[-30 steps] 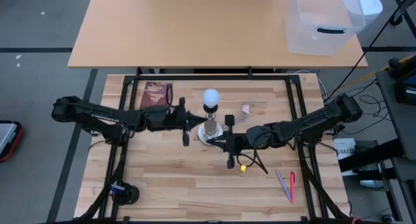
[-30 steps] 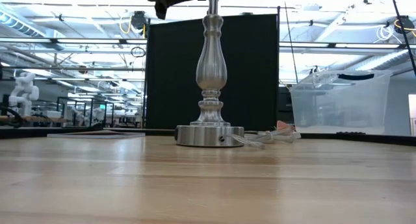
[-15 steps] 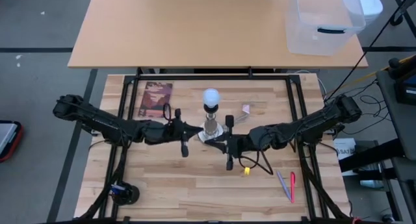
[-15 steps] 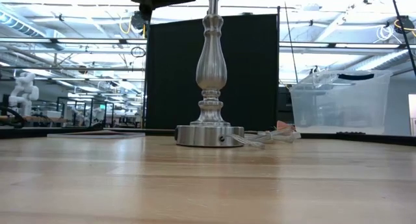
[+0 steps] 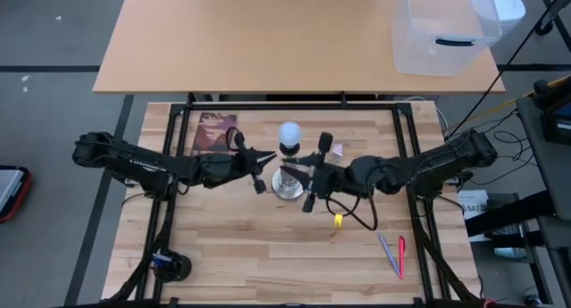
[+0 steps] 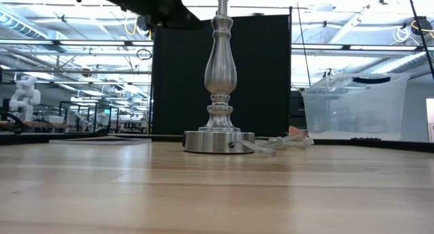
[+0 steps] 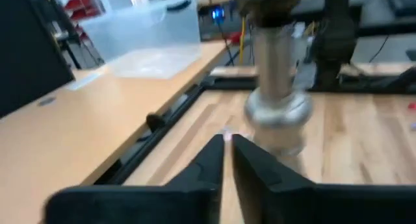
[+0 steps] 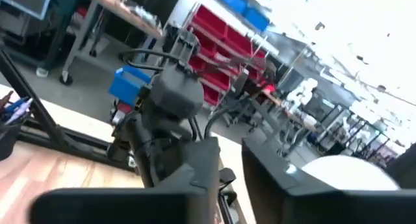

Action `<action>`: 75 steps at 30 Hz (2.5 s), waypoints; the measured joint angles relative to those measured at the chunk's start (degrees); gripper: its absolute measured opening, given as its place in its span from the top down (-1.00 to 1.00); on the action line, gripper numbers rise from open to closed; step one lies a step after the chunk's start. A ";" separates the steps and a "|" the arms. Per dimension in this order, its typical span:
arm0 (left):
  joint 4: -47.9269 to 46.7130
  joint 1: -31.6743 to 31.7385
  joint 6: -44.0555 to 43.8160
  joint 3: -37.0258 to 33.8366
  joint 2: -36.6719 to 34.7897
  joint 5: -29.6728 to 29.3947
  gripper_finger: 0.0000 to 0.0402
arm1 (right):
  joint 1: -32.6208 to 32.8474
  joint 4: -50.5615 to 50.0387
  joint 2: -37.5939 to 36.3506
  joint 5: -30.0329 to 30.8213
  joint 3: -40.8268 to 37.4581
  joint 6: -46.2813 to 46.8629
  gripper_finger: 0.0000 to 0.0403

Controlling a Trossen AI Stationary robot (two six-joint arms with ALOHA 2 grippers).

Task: Screw lightbulb
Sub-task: Insert the lightbulb into the lamp

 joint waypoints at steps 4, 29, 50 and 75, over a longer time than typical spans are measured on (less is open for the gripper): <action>-1.30 2.89 -1.29 0.00 0.02 6.12 0.48 | 0.08 -8.88 -0.02 -0.05 6.37 0.67 0.39; 12.54 9.27 3.25 0.04 3.66 26.99 -0.25 | -0.49 -12.18 -0.02 12.01 12.92 -5.34 -0.26; 23.05 10.70 3.11 0.04 9.35 29.62 0.59 | -4.31 -23.95 -0.03 11.67 15.61 9.50 -0.26; 21.52 10.66 4.79 0.13 9.22 27.00 0.63 | -8.79 -30.85 0.29 0.79 17.40 23.50 -0.51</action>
